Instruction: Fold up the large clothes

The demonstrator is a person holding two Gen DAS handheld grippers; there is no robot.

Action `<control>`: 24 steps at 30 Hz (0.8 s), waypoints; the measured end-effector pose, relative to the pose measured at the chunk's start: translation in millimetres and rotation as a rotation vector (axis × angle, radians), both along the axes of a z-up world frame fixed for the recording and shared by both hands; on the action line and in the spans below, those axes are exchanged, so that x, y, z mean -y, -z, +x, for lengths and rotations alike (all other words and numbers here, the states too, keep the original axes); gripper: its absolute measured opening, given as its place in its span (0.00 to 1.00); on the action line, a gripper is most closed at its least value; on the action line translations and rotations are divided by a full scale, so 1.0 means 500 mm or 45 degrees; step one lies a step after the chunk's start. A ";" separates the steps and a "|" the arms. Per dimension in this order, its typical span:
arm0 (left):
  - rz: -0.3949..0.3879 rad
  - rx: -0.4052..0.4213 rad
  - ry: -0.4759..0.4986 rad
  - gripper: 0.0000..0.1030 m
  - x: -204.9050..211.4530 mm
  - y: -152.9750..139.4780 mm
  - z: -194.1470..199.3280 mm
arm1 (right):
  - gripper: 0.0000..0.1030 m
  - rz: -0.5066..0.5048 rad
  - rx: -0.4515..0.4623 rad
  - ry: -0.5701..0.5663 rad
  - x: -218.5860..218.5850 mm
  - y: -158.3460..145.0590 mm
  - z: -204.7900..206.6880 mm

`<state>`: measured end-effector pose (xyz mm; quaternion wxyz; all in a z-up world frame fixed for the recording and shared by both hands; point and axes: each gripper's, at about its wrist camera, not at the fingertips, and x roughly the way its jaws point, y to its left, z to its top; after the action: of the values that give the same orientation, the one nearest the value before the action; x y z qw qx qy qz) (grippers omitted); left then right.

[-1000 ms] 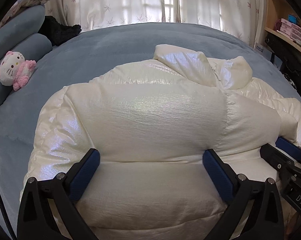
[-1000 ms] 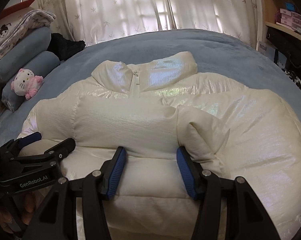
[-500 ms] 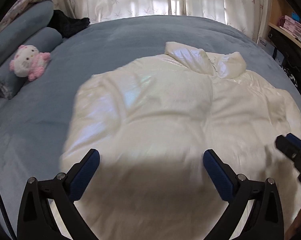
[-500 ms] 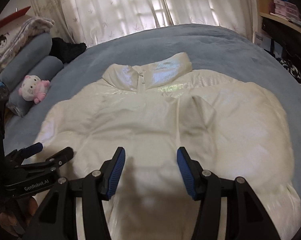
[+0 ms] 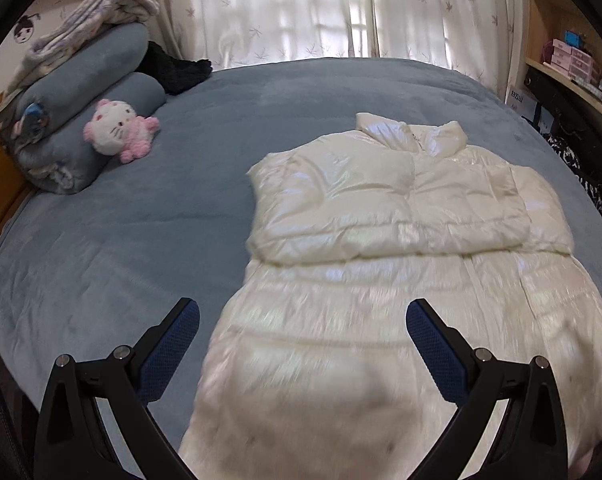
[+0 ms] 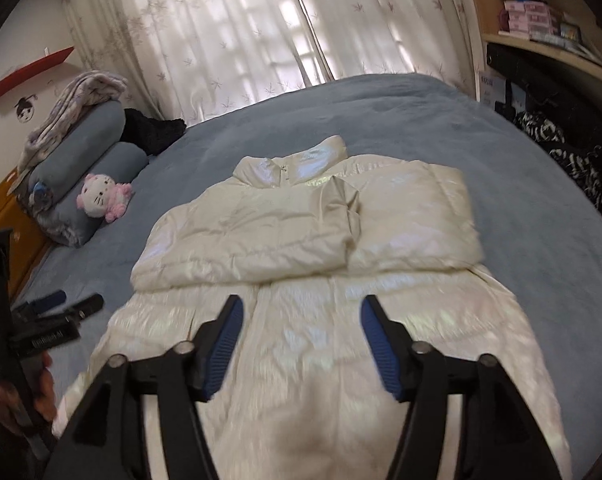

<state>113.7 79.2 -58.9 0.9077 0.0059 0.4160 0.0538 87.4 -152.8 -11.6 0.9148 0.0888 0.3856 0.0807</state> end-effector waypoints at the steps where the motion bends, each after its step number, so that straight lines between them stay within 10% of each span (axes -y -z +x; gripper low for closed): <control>1: -0.002 0.001 -0.003 0.99 -0.005 -0.001 -0.018 | 0.66 -0.011 0.008 -0.003 0.003 -0.001 -0.019; 24: -0.306 -0.216 -0.109 0.99 -0.225 0.158 -0.274 | 0.74 -0.019 -0.059 0.277 0.292 0.041 -0.269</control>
<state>-23.3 191.9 -138.0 0.8603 -0.1161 0.4947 0.0416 -47.2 -298.8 -32.2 0.9097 0.1253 0.3952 -0.0240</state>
